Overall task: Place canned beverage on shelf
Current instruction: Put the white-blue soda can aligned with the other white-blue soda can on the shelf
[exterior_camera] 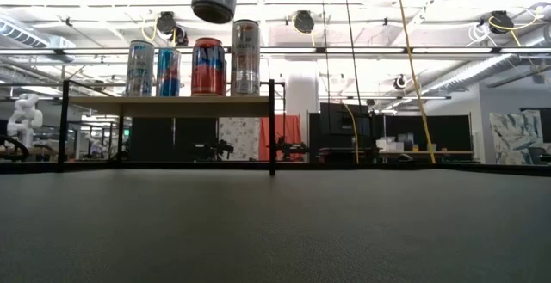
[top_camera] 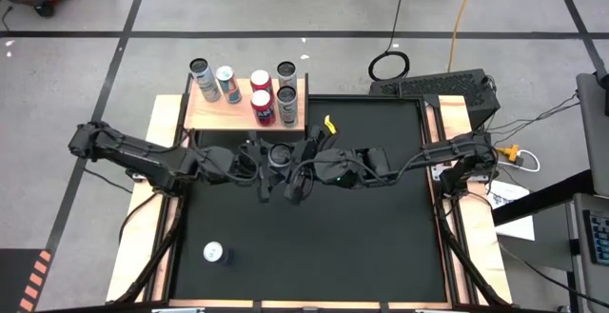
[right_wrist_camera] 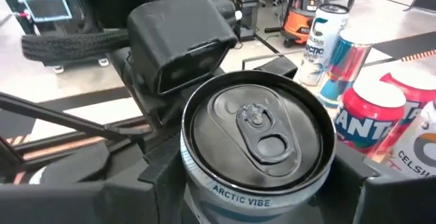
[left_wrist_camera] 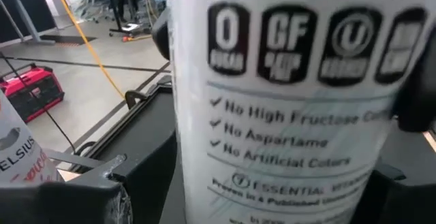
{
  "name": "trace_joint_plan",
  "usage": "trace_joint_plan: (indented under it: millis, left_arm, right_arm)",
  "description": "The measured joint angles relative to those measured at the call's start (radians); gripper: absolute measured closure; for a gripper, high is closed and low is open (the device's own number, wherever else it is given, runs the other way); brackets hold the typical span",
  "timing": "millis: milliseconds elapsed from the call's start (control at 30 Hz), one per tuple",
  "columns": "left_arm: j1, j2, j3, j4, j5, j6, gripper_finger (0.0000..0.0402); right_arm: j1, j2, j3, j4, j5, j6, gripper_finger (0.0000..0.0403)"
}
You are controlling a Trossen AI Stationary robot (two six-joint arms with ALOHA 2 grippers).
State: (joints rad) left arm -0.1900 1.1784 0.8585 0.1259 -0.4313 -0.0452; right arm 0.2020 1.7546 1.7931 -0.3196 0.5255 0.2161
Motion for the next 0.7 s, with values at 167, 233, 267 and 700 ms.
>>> trace_joint_plan:
  millis: [167,233,267,700]
  left_arm:
    - [0.0,0.004,0.0,-0.004,-0.002,0.0,0.0096]
    - [0.0,0.004,0.0,-0.005,0.0,0.0,0.0107]
    - [0.0,0.004,0.0,-0.006,0.001,0.0,0.0113]
    - [0.0,-0.004,0.0,-0.012,-0.008,0.025,0.0152]
  right_arm:
    - [0.0,0.0,0.0,-0.003,-0.002,0.0,0.0184]
    - [0.0,0.0,0.0,-0.006,-0.001,-0.002,0.0184]
    - [0.0,0.0,0.0,-0.006,-0.001,-0.004,0.0184]
    - [-0.006,-0.001,0.0,-0.005,-0.03,-0.019,0.018]
